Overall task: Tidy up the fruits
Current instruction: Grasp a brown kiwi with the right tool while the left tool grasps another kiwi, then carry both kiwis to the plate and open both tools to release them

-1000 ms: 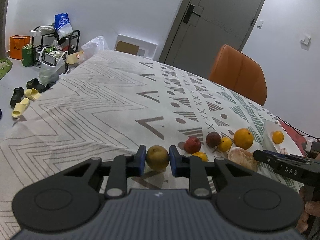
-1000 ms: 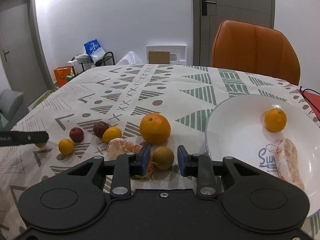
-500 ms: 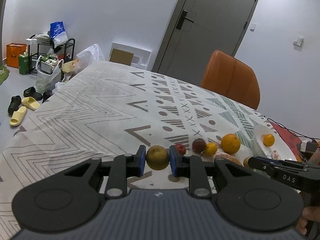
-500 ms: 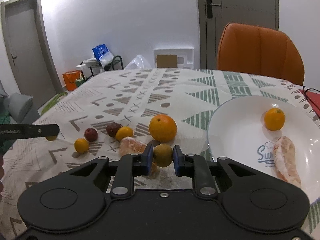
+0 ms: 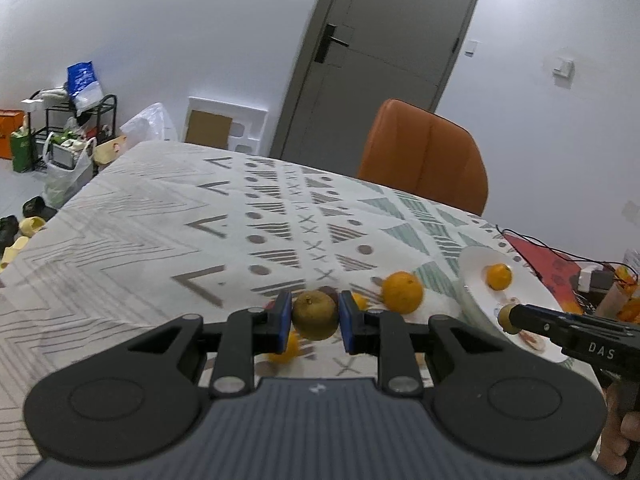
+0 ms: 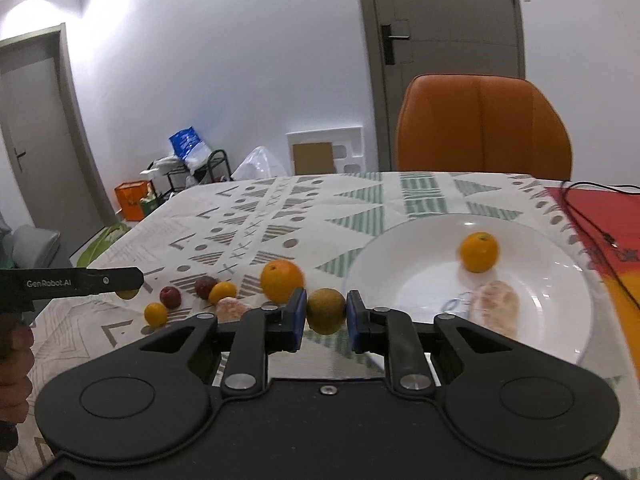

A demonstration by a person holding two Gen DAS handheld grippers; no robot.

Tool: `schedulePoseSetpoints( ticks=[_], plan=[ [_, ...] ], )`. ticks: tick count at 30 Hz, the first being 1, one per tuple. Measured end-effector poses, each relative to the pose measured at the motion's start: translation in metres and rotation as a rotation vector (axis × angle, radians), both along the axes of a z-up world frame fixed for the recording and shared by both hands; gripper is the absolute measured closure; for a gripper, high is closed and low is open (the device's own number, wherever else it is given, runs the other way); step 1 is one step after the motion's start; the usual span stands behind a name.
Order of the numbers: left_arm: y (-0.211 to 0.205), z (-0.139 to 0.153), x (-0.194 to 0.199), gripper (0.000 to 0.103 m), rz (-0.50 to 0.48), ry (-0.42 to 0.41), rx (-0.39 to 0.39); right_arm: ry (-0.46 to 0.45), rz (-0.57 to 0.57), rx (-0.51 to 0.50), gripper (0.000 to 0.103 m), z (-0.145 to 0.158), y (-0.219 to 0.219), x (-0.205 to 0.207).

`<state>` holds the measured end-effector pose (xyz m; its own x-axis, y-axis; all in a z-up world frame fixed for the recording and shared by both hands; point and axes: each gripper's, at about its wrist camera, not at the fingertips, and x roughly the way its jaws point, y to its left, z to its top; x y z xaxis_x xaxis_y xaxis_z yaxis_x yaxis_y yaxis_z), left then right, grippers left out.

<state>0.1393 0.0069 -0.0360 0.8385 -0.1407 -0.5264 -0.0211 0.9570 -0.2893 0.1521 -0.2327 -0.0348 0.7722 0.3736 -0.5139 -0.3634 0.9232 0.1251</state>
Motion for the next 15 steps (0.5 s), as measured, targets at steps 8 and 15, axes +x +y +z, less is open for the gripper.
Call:
schedulePoseSetpoints(
  ticks=[8,15],
  plan=[
    [-0.031,0.004,0.007,0.08,-0.056,-0.012,0.01,-0.011,-0.058,0.015,0.084,0.002,-0.033,-0.006],
    [-0.056,0.007,0.014,0.079,-0.104,-0.019,0.024,-0.01,-0.115,0.025,0.084,0.001,-0.06,-0.009]
  ],
)
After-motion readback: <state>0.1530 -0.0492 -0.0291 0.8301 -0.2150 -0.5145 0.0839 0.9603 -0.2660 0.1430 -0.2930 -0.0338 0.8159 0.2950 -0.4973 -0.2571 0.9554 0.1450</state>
